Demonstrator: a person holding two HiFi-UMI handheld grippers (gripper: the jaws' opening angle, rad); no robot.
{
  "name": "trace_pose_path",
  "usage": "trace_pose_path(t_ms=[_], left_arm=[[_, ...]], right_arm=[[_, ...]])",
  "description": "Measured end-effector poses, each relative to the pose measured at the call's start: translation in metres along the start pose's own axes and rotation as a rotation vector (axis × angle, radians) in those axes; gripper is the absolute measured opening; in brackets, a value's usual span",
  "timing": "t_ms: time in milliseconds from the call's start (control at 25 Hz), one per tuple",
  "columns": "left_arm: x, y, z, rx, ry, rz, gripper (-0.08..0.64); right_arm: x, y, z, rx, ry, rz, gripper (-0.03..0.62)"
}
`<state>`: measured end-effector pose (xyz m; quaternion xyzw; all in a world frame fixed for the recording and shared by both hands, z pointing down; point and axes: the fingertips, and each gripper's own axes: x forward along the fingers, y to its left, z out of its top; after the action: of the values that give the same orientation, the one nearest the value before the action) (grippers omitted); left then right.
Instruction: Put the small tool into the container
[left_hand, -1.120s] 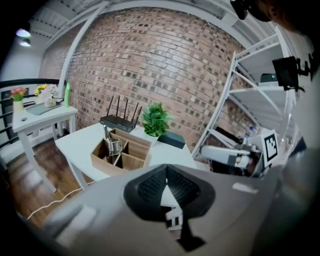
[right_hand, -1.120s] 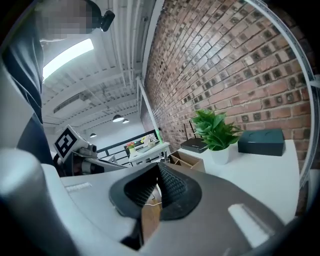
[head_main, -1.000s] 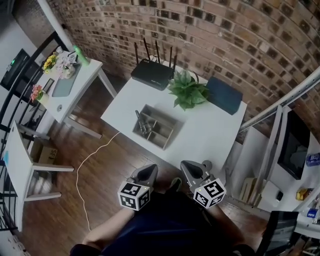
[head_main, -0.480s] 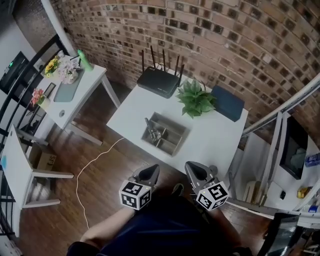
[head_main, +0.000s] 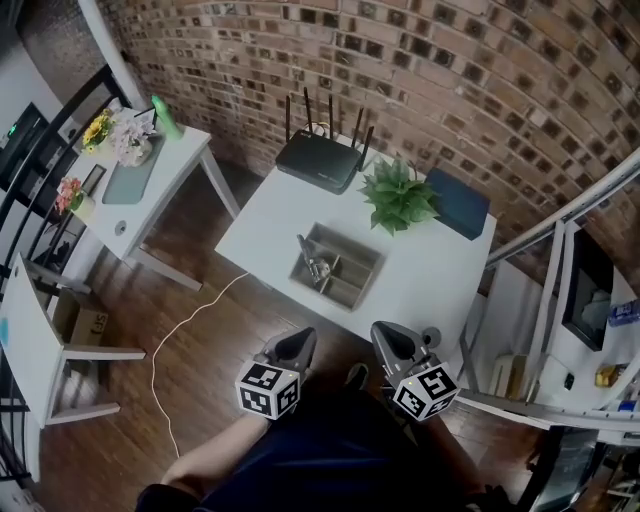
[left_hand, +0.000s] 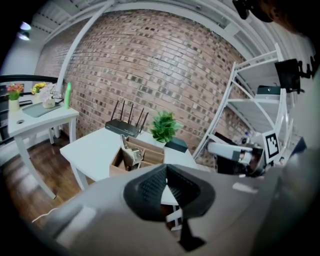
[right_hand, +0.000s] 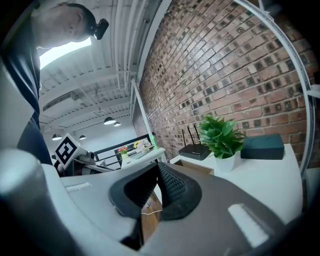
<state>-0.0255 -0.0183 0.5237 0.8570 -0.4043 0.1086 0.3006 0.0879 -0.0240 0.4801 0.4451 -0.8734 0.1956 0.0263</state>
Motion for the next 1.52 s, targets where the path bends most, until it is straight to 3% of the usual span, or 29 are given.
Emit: trace_pose_path(t_ms=[720, 1520], left_arm=[[0.006, -0.002, 0.012, 0.030, -0.014, -0.022, 0.005], [0.006, 0.005, 0.011, 0.009, -0.013, -0.007, 0.005]], right_arm=[[-0.009, -0.005, 0.019, -0.030, -0.083, -0.035, 0.011], [-0.001, -0.011, 0.010, -0.014, -0.046, -0.039, 0.011]])
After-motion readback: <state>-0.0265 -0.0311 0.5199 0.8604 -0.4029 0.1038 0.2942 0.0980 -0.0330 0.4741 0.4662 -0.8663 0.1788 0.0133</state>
